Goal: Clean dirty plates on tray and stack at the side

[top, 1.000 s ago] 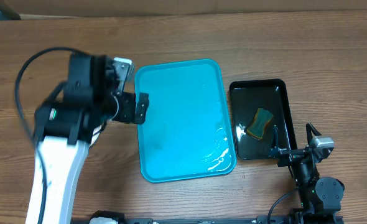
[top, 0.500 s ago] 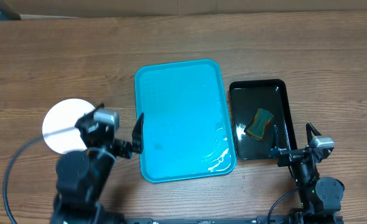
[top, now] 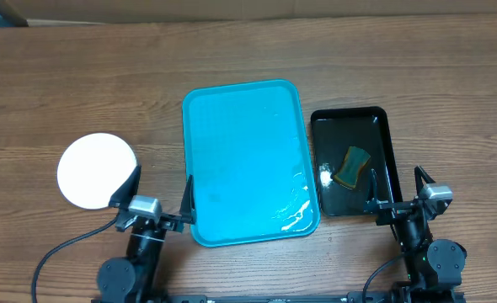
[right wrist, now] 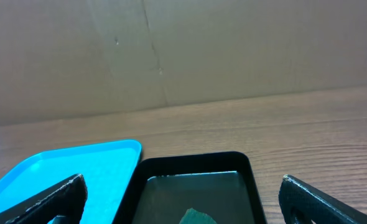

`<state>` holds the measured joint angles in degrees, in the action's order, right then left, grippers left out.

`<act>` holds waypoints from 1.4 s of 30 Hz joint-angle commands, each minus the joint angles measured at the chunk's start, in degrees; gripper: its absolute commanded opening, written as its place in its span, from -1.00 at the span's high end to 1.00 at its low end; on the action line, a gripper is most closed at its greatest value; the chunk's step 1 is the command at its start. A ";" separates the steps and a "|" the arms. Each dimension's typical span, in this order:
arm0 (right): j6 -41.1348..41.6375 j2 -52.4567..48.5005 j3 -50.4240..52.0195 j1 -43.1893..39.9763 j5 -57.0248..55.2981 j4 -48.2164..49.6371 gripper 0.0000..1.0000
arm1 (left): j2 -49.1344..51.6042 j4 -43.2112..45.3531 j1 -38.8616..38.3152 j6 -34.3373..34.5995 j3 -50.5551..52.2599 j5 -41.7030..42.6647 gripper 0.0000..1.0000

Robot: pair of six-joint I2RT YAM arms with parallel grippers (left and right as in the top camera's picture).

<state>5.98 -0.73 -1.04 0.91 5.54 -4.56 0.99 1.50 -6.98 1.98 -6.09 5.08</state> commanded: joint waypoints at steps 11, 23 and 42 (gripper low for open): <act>-0.04 0.57 0.59 0.42 -0.59 0.28 -1.00 | -0.37 -5.57 0.26 2.73 5.81 -0.63 -0.99; -0.04 0.57 0.59 0.42 -0.59 0.28 -1.00 | -0.24 -5.57 0.26 2.75 5.81 -0.66 -1.00; -0.04 0.57 0.59 0.42 -0.59 0.28 -1.00 | -0.24 -5.60 0.26 2.73 5.81 -0.63 -0.99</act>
<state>5.96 -0.73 -1.04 0.91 5.52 -4.56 0.97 -3.90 -6.98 4.16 -0.47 4.86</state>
